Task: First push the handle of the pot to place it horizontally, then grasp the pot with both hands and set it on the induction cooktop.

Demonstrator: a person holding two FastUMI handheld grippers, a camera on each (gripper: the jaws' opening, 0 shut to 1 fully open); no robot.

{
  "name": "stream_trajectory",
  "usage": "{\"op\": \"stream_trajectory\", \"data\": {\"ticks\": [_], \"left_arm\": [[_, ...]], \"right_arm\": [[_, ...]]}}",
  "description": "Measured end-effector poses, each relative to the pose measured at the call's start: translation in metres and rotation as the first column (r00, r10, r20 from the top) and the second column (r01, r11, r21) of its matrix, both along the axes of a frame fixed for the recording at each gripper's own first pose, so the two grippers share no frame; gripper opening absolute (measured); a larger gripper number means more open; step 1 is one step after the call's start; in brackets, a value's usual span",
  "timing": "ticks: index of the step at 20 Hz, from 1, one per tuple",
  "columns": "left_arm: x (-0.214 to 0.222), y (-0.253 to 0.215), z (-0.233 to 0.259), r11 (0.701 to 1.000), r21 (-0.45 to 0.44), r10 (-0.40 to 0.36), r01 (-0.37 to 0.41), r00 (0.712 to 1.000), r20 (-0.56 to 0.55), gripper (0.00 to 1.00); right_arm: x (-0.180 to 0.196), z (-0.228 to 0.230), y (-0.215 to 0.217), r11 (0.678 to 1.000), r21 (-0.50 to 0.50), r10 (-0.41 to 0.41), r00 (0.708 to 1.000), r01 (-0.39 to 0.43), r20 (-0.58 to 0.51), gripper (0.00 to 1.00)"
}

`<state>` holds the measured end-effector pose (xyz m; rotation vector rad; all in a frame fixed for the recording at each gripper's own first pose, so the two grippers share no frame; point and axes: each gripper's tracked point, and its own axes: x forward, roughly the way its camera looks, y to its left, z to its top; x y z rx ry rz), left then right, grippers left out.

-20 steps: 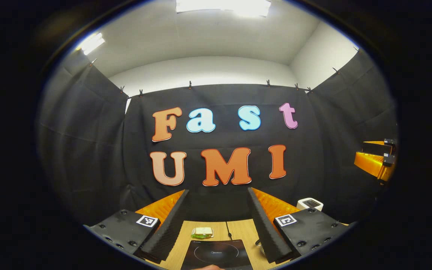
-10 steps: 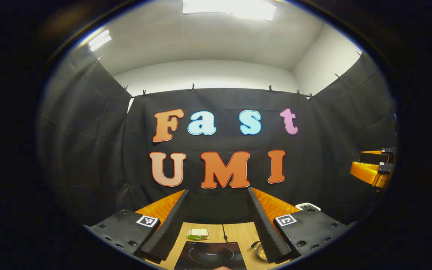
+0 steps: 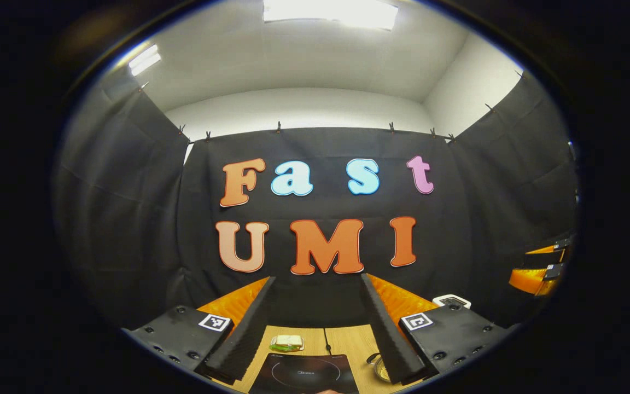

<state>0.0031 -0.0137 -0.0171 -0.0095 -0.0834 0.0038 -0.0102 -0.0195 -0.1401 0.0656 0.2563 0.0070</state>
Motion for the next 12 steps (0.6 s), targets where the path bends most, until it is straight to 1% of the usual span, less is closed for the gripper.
{"op": "stream_trajectory", "data": {"ticks": [3,4,5,6,7,8,10,11,12], "left_arm": [[0.002,-0.001,-0.001,1.0,0.021,0.022,-0.023,1.0,0.021,0.99],[0.002,0.0,0.001,0.999,0.024,0.033,-0.034,0.999,0.032,0.98],[0.002,-0.002,0.001,0.999,0.024,0.034,-0.035,0.999,0.041,0.98],[0.001,-0.004,0.002,0.999,0.021,0.032,-0.033,0.998,0.047,0.99],[0.001,-0.007,0.001,0.999,0.018,0.027,-0.028,0.998,0.052,0.99],[0.001,-0.007,0.001,1.0,0.014,0.025,-0.026,0.998,0.054,0.99],[0.003,-0.008,-0.001,1.0,0.009,0.022,-0.023,0.999,0.048,0.99],[0.003,-0.006,-0.005,1.0,0.007,0.025,-0.025,0.999,0.044,0.99],[0.003,-0.005,-0.007,1.0,0.006,0.028,-0.028,0.999,0.041,0.99]], "right_arm": [[-0.008,-0.042,-0.009,0.998,0.053,-0.009,0.995,0.014,-0.097,0.78],[-0.009,-0.058,-0.013,0.998,0.065,-0.014,0.991,0.022,-0.131,0.72],[-0.012,-0.075,-0.016,0.997,0.073,-0.019,0.985,0.032,-0.172,0.7],[-0.016,-0.094,-0.02,0.996,0.081,-0.021,0.978,0.039,-0.208,0.66],[-0.019,-0.109,-0.021,0.995,0.085,-0.022,0.97,0.044,-0.243,0.67],[-0.021,-0.125,-0.021,0.995,0.085,-0.023,0.961,0.048,-0.276,0.56],[-0.026,-0.154,-0.023,0.995,0.087,-0.022,0.94,0.054,-0.341,0.47],[-0.031,-0.17,-0.022,0.994,0.092,-0.018,0.926,0.057,-0.378,0.45],[-0.036,-0.185,-0.02,0.993,0.102,-0.011,0.908,0.059,-0.418,0.41]]}}
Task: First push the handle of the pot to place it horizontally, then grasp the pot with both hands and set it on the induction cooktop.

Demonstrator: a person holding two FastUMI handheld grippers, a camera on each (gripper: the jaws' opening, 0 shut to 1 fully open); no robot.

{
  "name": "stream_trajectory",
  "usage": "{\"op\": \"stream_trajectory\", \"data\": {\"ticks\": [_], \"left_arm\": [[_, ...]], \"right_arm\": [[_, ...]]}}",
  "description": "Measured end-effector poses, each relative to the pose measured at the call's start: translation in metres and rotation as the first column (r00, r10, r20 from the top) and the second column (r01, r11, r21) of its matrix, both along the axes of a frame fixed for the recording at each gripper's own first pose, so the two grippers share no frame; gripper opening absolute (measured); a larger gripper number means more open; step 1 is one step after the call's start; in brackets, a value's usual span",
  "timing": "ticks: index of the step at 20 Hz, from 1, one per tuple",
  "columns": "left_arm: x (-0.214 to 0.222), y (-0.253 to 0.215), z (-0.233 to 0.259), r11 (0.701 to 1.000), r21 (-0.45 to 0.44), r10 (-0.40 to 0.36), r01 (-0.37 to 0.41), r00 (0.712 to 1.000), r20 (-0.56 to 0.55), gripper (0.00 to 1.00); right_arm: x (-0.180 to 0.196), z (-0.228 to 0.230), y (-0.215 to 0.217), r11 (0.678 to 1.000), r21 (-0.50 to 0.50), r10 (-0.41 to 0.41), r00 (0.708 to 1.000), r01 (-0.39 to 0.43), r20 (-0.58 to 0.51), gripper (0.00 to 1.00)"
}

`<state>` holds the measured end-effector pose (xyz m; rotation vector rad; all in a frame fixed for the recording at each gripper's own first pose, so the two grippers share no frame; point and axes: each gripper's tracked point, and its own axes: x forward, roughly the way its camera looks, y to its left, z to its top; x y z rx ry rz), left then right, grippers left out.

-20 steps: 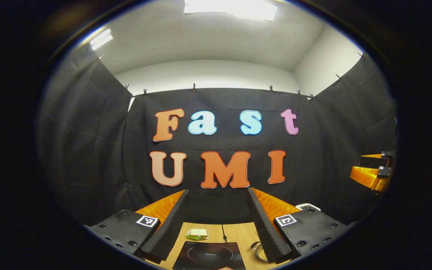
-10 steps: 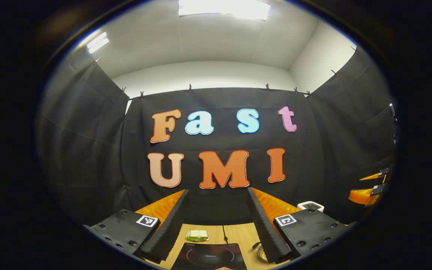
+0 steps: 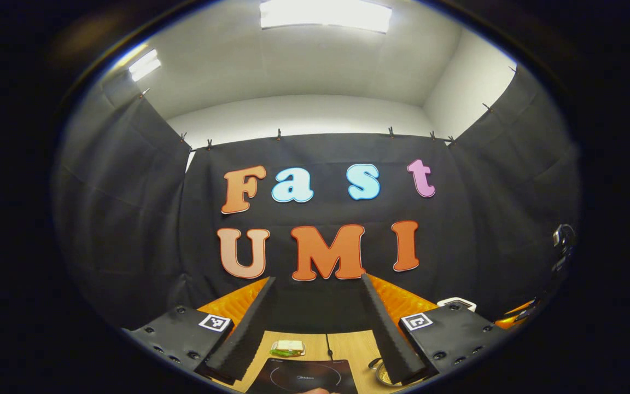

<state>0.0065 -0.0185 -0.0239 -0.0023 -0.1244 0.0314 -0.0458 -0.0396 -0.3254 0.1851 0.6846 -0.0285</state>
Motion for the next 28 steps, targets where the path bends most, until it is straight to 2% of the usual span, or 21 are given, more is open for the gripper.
{"op": "stream_trajectory", "data": {"ticks": [5,8,10,15,20,24,25,28], "left_arm": [[0.004,0.006,-0.009,1.0,-0.018,0.013,-0.013,1.0,-0.024,0.98],[0.004,0.015,-0.011,0.999,-0.018,0.029,-0.029,0.999,-0.022,0.99],[0.005,0.02,-0.011,0.999,-0.022,0.038,-0.039,0.999,-0.021,0.98],[0.005,0.026,-0.018,0.999,-0.012,0.045,-0.046,0.998,-0.033,0.99],[0.011,0.032,-0.027,0.998,-0.02,0.059,-0.061,0.997,-0.056,0.98],[0.017,0.035,-0.043,0.998,-0.006,0.062,-0.063,0.992,-0.108,0.98],[0.02,0.035,-0.048,0.998,-0.005,0.06,-0.061,0.991,-0.124,0.99],[0.023,0.033,-0.058,0.999,-0.013,0.047,-0.05,0.986,-0.157,0.99]], "right_arm": [[-0.025,-0.068,0.016,0.998,0.068,0.017,0.982,-0.004,-0.19,0.23],[-0.043,-0.103,0.028,0.993,0.116,0.041,0.956,-0.007,-0.292,0.11],[-0.055,-0.126,0.031,0.991,0.13,0.045,0.933,0.002,-0.356,0.08],[-0.073,-0.165,0.028,0.99,0.136,0.044,0.874,0.025,-0.484,0.05],[-0.079,-0.19,0.038,0.977,0.204,0.064,0.819,0.066,-0.57,0.02],[-0.067,-0.196,0.04,0.969,0.23,0.064,0.802,0.093,-0.594,0.01],[-0.067,-0.197,0.04,0.965,0.237,0.064,0.787,0.107,-0.613,0.02],[-0.066,-0.205,0.039,0.961,0.244,0.058,0.768,0.131,-0.638,0.02]]}}
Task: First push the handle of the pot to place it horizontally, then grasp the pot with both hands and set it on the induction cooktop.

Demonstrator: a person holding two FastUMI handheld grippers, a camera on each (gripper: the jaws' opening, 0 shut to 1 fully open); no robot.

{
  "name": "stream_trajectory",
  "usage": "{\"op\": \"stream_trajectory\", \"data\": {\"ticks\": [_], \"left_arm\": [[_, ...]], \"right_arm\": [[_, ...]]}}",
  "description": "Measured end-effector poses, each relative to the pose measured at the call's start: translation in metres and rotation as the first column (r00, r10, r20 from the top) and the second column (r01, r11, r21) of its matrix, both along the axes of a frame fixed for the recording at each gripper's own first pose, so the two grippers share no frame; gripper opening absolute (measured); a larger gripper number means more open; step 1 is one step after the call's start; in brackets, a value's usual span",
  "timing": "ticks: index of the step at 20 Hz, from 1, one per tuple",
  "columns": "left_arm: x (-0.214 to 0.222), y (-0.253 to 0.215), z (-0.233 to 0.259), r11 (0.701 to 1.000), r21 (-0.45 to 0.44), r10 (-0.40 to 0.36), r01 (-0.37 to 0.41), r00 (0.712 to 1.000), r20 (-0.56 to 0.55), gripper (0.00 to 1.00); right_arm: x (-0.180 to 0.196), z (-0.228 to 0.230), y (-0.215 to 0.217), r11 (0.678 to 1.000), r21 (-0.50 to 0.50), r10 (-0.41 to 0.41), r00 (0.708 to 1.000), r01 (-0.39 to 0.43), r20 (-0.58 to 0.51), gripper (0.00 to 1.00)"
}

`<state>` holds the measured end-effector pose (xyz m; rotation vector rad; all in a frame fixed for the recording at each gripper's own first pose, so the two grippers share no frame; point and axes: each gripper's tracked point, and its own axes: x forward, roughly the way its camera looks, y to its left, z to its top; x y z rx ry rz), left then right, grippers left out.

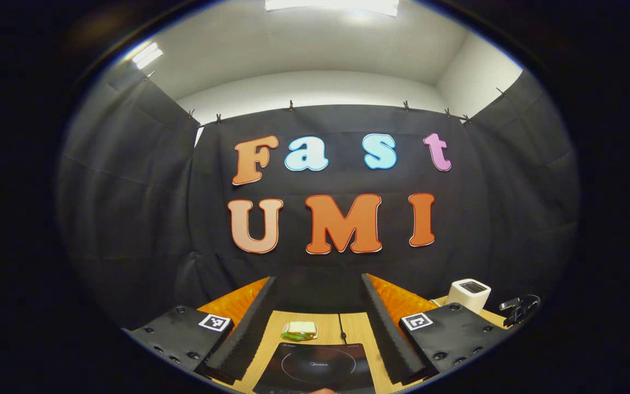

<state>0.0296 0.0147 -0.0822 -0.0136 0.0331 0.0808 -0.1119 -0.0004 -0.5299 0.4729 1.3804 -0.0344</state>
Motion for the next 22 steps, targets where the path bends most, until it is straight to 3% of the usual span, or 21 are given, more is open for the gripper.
{"op": "stream_trajectory", "data": {"ticks": [10,17,22], "left_arm": [[0.008,-0.006,-0.012,1.0,0.007,-0.017,0.017,1.0,-0.025,0.99],[0.014,-0.016,-0.026,0.999,0.005,-0.043,0.043,0.997,-0.06,0.99],[0.022,-0.023,-0.035,0.999,0.007,-0.049,0.049,0.995,-0.084,0.99]], "right_arm": [[0.032,-0.012,-0.037,0.99,-0.015,-0.139,0.99,0.139,-0.019,0.02],[0.05,-0.02,-0.062,0.985,-0.14,-0.101,0.995,0.101,0.005,0.02],[0.065,-0.02,-0.088,0.974,-0.187,-0.128,0.992,0.129,0.02,0.02]]}}
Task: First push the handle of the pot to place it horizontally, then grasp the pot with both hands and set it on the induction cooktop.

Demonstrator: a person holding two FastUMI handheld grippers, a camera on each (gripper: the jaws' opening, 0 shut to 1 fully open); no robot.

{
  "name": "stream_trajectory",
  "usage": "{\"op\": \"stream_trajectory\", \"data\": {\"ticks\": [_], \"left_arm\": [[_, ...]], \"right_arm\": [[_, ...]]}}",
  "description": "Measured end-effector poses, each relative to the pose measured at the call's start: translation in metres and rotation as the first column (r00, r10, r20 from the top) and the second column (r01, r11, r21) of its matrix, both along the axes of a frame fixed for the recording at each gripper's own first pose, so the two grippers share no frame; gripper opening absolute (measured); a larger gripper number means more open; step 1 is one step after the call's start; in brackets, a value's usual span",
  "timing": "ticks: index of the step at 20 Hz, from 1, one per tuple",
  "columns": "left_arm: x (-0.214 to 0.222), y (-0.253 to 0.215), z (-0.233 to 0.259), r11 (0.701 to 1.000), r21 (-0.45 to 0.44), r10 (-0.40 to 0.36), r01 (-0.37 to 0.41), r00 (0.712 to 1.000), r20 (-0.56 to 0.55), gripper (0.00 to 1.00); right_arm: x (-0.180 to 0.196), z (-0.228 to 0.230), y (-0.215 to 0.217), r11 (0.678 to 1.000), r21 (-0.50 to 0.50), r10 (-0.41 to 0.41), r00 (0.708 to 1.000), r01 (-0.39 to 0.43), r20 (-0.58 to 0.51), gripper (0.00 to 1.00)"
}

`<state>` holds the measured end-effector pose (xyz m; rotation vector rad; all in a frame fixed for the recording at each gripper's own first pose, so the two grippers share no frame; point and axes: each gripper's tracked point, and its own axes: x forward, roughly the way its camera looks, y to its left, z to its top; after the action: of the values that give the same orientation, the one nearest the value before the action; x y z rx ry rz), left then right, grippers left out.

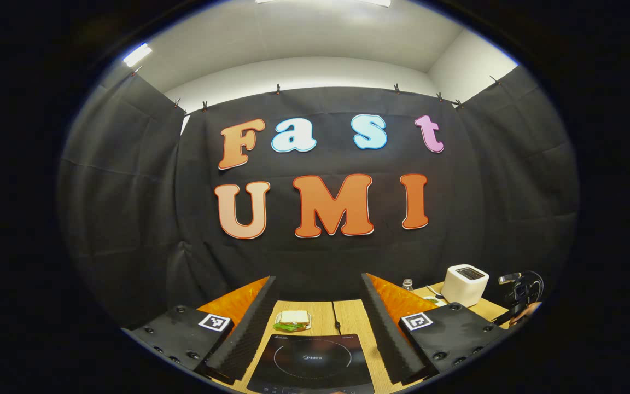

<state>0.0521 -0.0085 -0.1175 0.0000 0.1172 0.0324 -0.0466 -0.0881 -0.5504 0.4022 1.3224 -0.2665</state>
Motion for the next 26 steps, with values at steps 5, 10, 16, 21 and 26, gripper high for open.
{"op": "stream_trajectory", "data": {"ticks": [5,10,16,21,26], "left_arm": [[0.01,-0.016,-0.022,0.999,-0.029,-0.023,0.021,0.998,-0.06,0.98],[0.023,-0.041,-0.057,0.998,-0.042,-0.06,0.053,0.985,-0.159,0.97],[0.037,-0.089,-0.134,0.987,-0.094,-0.157,0.131,0.915,-0.373,0.98],[0.047,-0.129,-0.21,0.979,-0.109,-0.205,0.174,0.813,-0.545,0.98],[0.051,-0.156,-0.273,0.971,-0.148,-0.239,0.188,0.714,-0.658,0.98]], "right_arm": [[0.022,0.001,-0.016,0.999,-0.021,-0.034,0.999,0.035,0.035,0.02],[0.036,-0.008,-0.022,0.998,-0.067,-0.009,0.998,0.013,0.058,0.02],[0.04,0.023,-0.028,0.99,-0.109,0.105,0.987,-0.092,0.121,0.16],[0.06,0.058,-0.013,0.984,-0.094,0.165,0.967,-0.149,0.194,0.48],[0.074,0.043,-0.002,0.982,-0.091,0.182,0.967,-0.168,0.177,0.75]]}}
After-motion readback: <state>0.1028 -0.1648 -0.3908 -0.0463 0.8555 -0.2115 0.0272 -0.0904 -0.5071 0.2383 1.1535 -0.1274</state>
